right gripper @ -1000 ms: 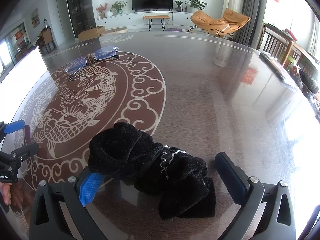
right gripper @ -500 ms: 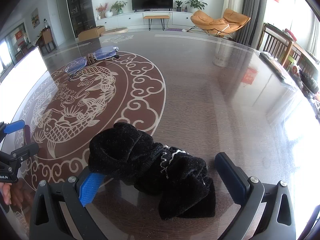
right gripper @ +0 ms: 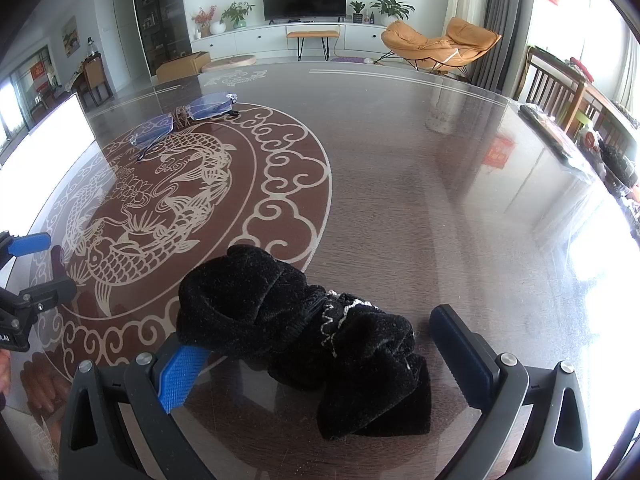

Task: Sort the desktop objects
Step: 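Hold the black pouch in the right gripper above the table, then grasp the clear eyeglasses with the left gripper while the right holds the black pouch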

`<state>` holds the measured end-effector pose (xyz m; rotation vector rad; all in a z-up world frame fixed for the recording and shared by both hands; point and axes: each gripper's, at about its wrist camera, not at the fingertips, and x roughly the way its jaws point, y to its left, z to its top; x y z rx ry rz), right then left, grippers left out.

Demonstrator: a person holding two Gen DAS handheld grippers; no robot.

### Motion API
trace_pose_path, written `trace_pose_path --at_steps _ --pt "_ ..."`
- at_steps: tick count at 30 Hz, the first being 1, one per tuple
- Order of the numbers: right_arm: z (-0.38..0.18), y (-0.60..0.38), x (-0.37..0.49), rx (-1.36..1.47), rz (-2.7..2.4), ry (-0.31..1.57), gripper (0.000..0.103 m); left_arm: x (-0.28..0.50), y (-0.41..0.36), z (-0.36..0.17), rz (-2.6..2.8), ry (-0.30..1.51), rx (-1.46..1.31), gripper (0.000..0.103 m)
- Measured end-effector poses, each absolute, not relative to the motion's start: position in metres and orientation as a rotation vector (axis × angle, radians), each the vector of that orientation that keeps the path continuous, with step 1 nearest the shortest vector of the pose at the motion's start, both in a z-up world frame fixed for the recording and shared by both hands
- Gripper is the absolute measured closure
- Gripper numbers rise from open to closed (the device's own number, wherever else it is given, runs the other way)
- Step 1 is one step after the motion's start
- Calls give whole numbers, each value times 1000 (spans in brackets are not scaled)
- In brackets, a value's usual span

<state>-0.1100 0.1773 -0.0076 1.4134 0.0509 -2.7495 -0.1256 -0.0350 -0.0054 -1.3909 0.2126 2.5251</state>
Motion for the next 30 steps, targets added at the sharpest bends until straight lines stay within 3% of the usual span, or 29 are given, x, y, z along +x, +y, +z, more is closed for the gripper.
trace_pose_path --at_steps 10,16,24,30 --pt "-8 177 -110 1413 -2750 51 0 -198 -43 35 2497 363 -1334 0" --pt "-8 177 -110 1413 -2750 51 0 -248 -17 33 2432 361 -1321 0" --pt "-8 177 -110 1415 -2752 53 0 -291 31 14 2314 566 -1283 0" --pt "-8 177 -110 1415 -2752 53 0 -319 22 -13 2310 411 -1389 0"
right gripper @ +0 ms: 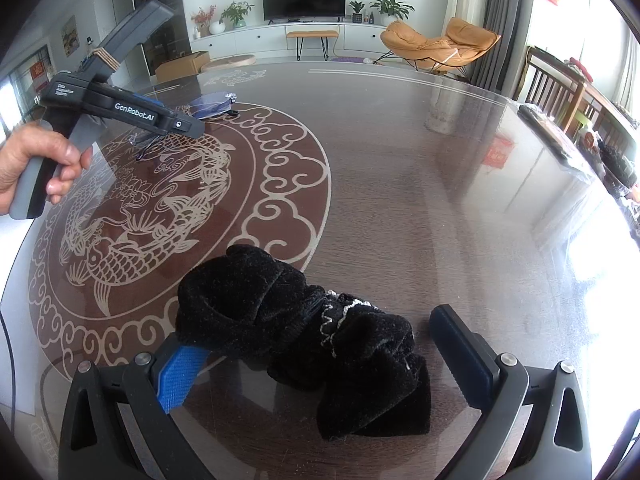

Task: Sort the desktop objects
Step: 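Grasp the clear eyeglasses with the left gripper while the right holds the black pouch, then carry the eyeglasses and black pouch over the white bin with both grippers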

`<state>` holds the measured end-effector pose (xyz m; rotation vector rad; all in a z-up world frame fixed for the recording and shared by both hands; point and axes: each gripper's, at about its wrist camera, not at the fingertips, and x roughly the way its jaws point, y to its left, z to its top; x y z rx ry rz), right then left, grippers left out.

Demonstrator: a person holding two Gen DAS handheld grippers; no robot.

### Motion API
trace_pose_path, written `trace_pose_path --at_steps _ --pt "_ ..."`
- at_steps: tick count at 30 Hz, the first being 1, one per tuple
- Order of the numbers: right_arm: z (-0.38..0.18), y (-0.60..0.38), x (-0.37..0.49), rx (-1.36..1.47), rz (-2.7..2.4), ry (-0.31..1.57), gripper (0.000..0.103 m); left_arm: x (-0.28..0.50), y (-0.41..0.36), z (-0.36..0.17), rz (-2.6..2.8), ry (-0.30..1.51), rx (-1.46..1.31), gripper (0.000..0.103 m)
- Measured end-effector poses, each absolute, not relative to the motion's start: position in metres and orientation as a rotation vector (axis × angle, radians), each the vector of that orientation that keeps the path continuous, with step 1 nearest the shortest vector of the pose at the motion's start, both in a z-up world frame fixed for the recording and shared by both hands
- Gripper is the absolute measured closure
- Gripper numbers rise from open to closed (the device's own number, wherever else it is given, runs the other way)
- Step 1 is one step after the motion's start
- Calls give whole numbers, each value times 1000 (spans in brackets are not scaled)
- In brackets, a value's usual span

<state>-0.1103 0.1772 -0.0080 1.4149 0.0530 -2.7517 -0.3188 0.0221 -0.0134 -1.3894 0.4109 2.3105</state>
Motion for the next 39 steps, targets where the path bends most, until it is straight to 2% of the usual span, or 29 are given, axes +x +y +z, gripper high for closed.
trace_pose_path --at_steps 11,12,13,14,15,16,18,25,35,39 --pt "-8 177 -110 1415 -2752 53 0 -329 29 -15 2363 319 -1437 0" --pt "-8 177 -110 1415 -2752 53 0 -329 30 -14 2366 321 -1437 3" --pt "-8 177 -110 1415 -2752 53 0 -329 32 -11 2375 319 -1412 20" --pt "-8 177 -110 1415 -2752 53 0 -326 34 -7 2387 313 -1387 31" --pt "-8 177 -110 1415 -2752 53 0 -323 36 -5 2399 305 -1374 52" --pt "-8 177 -111 1415 -2752 53 0 -321 36 -4 2409 298 -1373 67" --pt "-8 177 -111 1415 -2752 53 0 -320 32 -4 2428 284 -1387 75" --pt "-8 177 -110 1415 -2752 53 0 -267 17 -5 2514 199 -1392 76" --pt "-8 178 -111 1415 -2752 53 0 -92 -35 -12 2659 125 -1416 76" --pt "-8 177 -111 1415 -2752 53 0 -50 -54 -15 2677 80 -1389 76"
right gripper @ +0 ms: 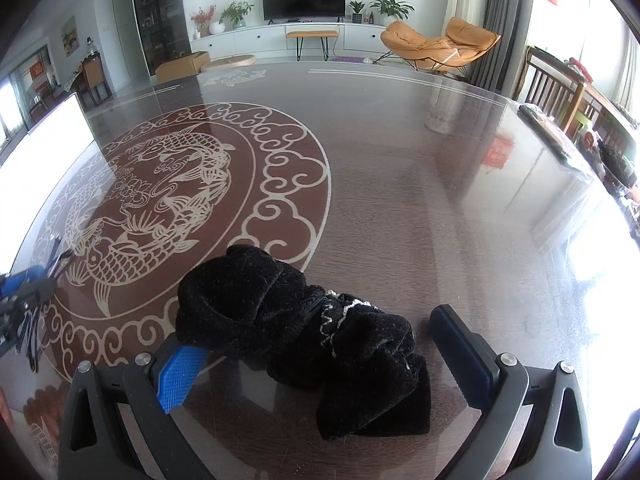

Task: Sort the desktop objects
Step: 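Carry the eyeglasses and black pouch over the white bin with both grippers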

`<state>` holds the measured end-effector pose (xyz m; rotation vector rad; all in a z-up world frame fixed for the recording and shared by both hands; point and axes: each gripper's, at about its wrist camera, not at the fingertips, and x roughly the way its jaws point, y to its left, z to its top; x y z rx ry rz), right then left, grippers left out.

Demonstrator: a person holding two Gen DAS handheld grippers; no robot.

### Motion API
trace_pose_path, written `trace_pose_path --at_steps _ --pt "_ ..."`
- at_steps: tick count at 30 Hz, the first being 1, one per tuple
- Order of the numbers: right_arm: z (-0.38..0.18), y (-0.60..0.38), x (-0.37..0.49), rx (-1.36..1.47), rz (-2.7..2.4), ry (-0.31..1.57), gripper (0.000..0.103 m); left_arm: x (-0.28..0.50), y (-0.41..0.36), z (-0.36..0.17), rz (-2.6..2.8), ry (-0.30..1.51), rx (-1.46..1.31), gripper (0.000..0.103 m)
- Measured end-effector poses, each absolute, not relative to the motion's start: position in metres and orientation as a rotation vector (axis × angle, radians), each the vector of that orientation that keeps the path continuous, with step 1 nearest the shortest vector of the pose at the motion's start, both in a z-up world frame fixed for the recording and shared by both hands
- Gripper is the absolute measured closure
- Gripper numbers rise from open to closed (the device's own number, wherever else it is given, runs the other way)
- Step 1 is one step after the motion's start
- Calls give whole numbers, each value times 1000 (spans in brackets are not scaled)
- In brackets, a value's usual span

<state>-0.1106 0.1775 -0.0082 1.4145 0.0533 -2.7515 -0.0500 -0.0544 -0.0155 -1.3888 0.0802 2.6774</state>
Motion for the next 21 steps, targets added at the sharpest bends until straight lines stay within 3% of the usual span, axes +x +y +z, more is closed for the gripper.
trace_pose_path --at_steps 5,6,8,9,15,17,18,19,21 --pt "-8 178 -111 1415 -2751 53 0 -37 -70 -15 2658 21 -1385 73" --pt "-8 178 -111 1414 -2751 53 0 -34 -70 -14 2646 15 -1389 68" --pt "-8 178 -110 1414 -2749 48 0 -28 -71 -15 2629 13 -1399 42" --pt "-8 178 -110 1413 -2742 55 0 -27 -72 -16 2633 22 -1408 24" --pt "-3 179 -119 1503 -2581 136 0 -14 -75 -20 2635 93 -1365 21" --pt "2 175 -123 1498 -2574 147 3 -13 -74 -20 2620 125 -1351 32" --pt "1 172 -125 1527 -2557 146 22 -12 -73 -17 2623 154 -1325 61" --pt "3 169 -126 1548 -2563 146 36 -12 -74 -16 2608 152 -1316 79" --pt "7 163 -121 1584 -2555 116 52 -13 -85 -13 2582 50 -1310 81"
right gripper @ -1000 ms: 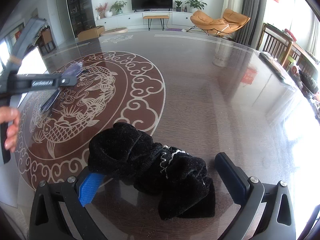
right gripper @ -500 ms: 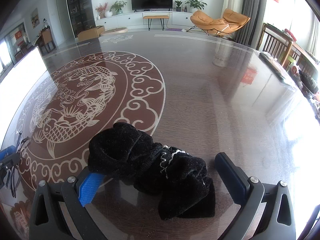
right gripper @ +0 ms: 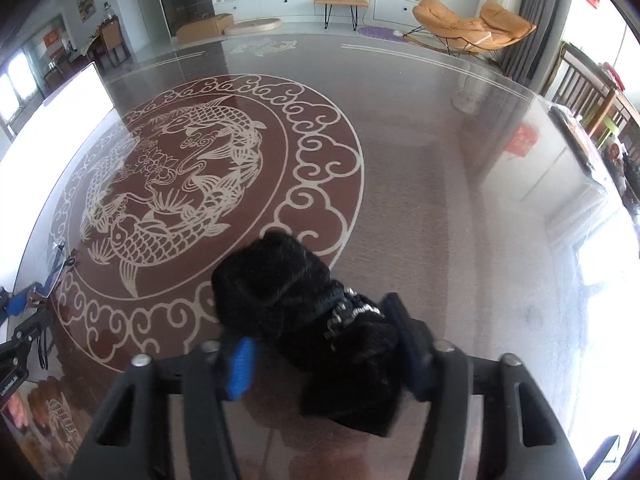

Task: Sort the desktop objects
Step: 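Carry the eyeglasses and black pouch over the white bin with both grippers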

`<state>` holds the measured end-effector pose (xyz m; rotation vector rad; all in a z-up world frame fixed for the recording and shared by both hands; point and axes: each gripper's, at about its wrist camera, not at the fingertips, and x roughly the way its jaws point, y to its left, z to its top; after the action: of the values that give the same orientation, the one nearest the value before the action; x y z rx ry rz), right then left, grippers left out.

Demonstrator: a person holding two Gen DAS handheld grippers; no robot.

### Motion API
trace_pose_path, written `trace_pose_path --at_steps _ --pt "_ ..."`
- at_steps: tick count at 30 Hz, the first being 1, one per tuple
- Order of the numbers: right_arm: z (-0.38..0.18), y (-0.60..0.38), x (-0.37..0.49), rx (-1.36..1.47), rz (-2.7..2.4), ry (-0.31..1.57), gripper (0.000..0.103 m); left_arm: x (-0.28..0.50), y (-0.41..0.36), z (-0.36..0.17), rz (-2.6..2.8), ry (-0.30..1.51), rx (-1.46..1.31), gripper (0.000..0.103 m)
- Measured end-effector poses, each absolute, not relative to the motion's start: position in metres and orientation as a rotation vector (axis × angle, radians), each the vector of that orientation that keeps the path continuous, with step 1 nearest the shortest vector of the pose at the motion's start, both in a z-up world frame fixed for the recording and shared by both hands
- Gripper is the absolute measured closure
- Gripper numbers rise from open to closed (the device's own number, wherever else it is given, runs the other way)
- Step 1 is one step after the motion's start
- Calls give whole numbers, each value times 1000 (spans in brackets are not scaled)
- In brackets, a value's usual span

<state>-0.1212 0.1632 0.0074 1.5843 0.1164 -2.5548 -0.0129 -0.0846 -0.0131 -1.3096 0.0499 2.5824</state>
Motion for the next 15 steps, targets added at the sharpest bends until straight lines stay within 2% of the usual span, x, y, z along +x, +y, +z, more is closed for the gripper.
trace_pose_path --at_steps 7,11,15 --pt "38 123 -68 1485 -2400 11 53 18 -112 16 2623 -139 -1181 81" --pt "74 78 -57 1382 -2357 46 53 35 -134 63 2649 -248 -1062 81" --pt "126 3 -54 1221 -2316 107 53 51 -180 121 2752 -272 -941 81"
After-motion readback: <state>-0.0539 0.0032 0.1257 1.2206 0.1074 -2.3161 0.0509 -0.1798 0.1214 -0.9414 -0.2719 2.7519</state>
